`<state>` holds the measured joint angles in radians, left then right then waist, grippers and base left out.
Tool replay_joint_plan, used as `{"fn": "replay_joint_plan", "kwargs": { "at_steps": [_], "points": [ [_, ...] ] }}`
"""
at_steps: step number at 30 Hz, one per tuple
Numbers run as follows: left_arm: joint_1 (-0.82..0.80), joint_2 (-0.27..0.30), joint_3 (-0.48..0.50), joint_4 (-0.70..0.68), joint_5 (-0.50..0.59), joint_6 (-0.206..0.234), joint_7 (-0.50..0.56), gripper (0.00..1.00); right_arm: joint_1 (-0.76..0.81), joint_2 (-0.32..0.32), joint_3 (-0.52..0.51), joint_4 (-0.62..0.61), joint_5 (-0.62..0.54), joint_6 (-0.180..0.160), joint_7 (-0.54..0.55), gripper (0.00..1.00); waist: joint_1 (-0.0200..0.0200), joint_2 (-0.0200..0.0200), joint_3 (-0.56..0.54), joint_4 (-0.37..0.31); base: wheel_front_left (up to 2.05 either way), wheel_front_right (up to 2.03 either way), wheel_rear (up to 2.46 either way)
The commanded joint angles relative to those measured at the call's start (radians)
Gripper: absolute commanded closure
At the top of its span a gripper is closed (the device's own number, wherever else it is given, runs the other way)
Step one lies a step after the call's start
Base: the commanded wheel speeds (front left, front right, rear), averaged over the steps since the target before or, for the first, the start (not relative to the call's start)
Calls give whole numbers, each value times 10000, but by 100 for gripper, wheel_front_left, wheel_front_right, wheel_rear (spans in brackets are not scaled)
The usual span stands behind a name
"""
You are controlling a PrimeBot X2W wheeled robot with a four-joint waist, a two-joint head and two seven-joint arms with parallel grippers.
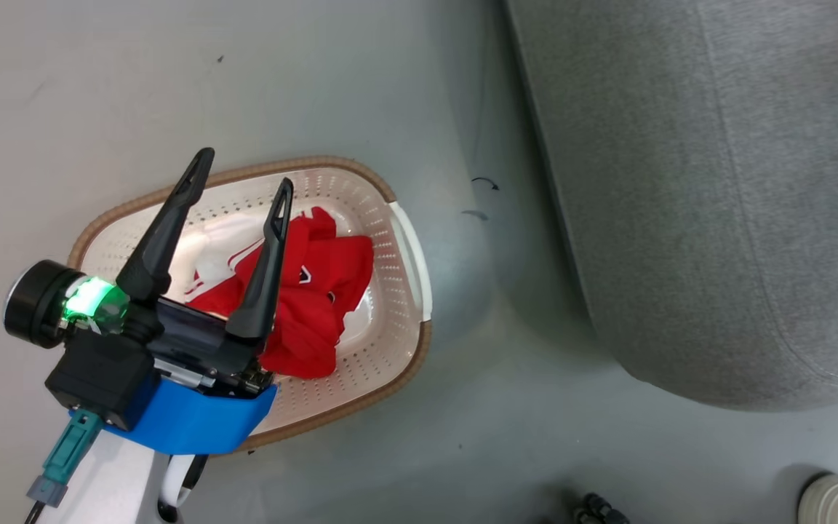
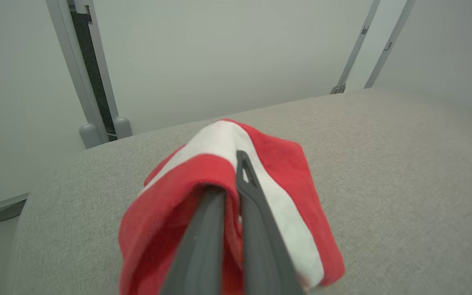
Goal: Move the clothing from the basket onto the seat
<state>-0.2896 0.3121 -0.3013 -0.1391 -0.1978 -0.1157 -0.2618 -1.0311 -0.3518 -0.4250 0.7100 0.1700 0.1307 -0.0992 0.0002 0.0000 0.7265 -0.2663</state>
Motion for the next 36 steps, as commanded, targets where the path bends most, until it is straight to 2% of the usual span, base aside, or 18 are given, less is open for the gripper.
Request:
{"fn": "replay_joint_plan", "kwargs": {
  "at_steps": [1,10,17,20,27,36],
  "points": [
    [-206,-12,5,-28,40,1,-47,0,98,37,50,298,-60,1,-96,0,-2,0,106,196,0,0,0],
    [-186,-337,-99,283,-98,-52,-48,0,386,-70,626,1377,-132,1,-127,0,-2,0,-681,384,0,0,0],
    [386,-881,163,873,-398,-83,-47,0,1288,-155,1170,1701,-88,1,-447,0,-2,0,-2249,623,0,0,0],
    [727,-1113,403,1166,-495,-91,-47,0,1792,69,1268,1551,110,1,-801,0,-2,0,-2939,660,0,0,0],
    [1522,-1588,734,2280,-629,-140,-40,0,3382,683,1620,583,-316,1,-1362,0,-2,0,-4629,785,0,0,0],
    [2335,-2060,1354,2975,-718,-135,-40,0,5788,1936,2229,-1948,-704,1,-1168,0,-2,0,-6115,964,0,0,0]
  ]
}}
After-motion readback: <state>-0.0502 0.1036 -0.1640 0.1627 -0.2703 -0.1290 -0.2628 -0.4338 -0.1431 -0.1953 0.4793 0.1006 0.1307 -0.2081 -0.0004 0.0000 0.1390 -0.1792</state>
